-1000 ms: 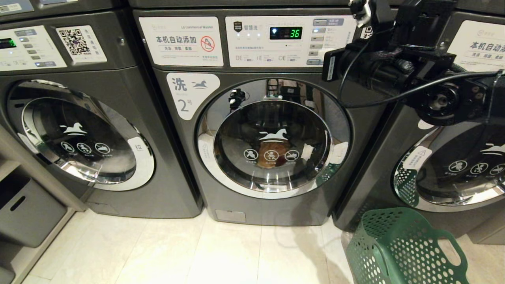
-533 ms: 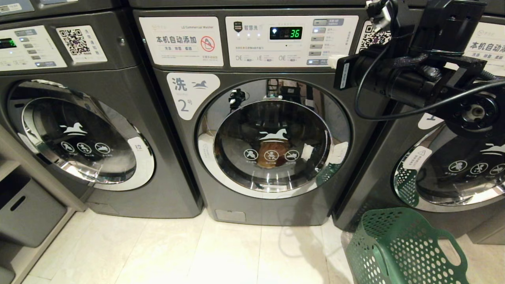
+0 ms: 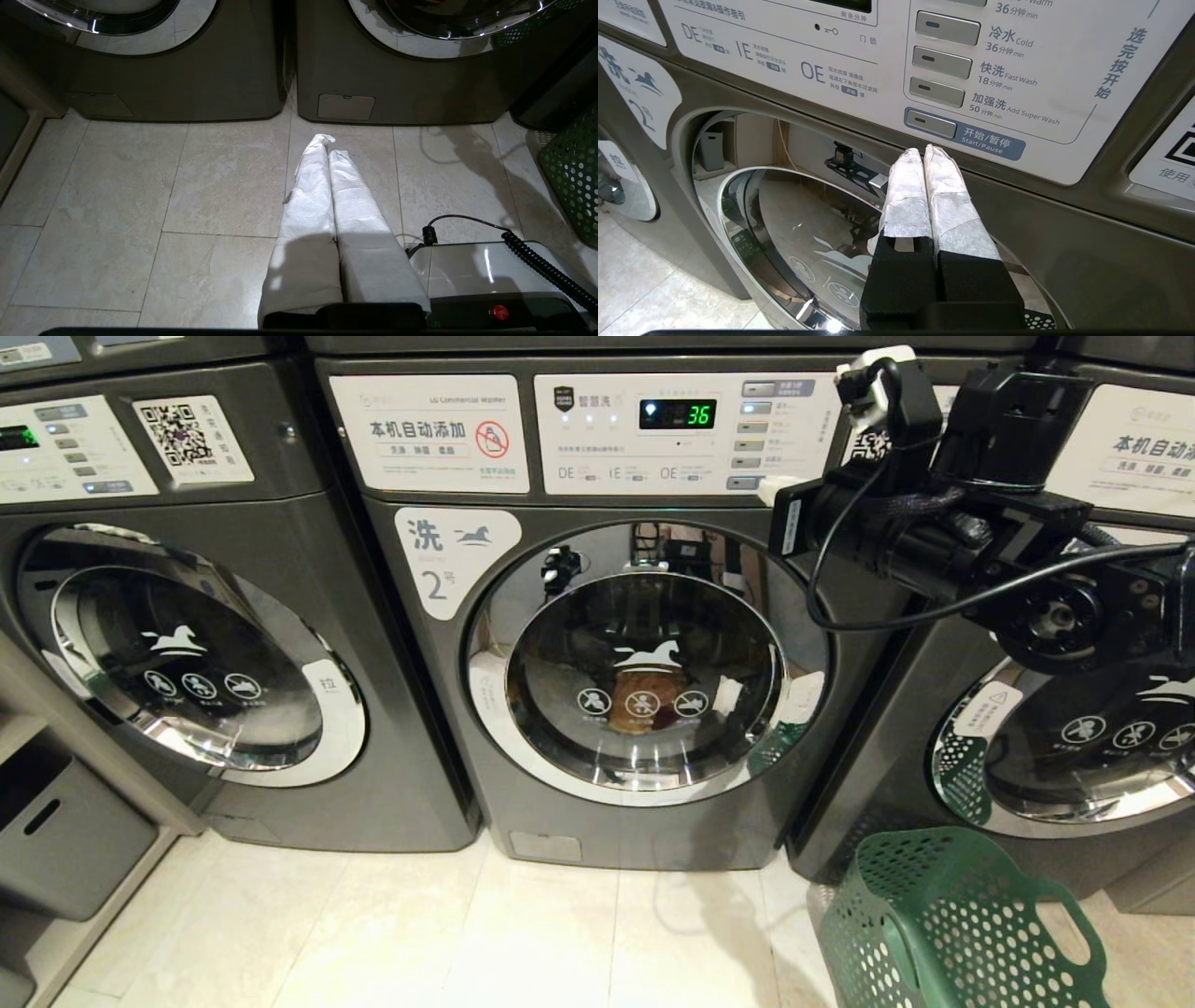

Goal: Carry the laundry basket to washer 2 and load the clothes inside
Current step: Press the washing machine switch

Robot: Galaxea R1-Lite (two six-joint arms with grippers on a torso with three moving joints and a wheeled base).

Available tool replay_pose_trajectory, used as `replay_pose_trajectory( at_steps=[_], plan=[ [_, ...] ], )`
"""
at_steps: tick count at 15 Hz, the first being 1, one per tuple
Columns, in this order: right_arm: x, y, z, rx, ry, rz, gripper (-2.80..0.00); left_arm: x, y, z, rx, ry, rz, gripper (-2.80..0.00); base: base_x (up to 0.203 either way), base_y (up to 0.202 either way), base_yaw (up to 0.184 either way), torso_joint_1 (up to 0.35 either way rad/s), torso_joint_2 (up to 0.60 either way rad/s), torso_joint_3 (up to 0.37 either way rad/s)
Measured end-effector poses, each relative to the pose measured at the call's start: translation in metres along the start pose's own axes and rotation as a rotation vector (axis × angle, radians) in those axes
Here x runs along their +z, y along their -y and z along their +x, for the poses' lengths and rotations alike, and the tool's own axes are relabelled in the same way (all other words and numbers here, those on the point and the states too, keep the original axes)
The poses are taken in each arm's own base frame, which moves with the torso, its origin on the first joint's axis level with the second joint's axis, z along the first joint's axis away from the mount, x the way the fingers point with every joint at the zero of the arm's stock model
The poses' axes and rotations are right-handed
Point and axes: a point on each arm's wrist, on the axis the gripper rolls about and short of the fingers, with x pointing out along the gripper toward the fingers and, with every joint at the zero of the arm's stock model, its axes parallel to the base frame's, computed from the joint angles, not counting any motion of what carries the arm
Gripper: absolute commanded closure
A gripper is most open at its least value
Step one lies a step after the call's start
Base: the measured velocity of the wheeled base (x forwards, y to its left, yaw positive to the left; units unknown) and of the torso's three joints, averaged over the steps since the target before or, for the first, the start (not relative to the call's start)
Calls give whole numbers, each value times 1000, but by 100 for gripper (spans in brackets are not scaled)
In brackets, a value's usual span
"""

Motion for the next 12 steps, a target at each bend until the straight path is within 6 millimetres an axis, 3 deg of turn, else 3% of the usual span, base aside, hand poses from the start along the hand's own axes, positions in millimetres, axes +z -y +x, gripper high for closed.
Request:
replay_pose_trajectory(
  at_steps=[12],
  plan=[
    [-8, 1, 25, -11, 23, -3, 0, 0, 0, 0, 0, 0, 0, 0, 0, 0, 0, 0, 0, 0]
  ],
)
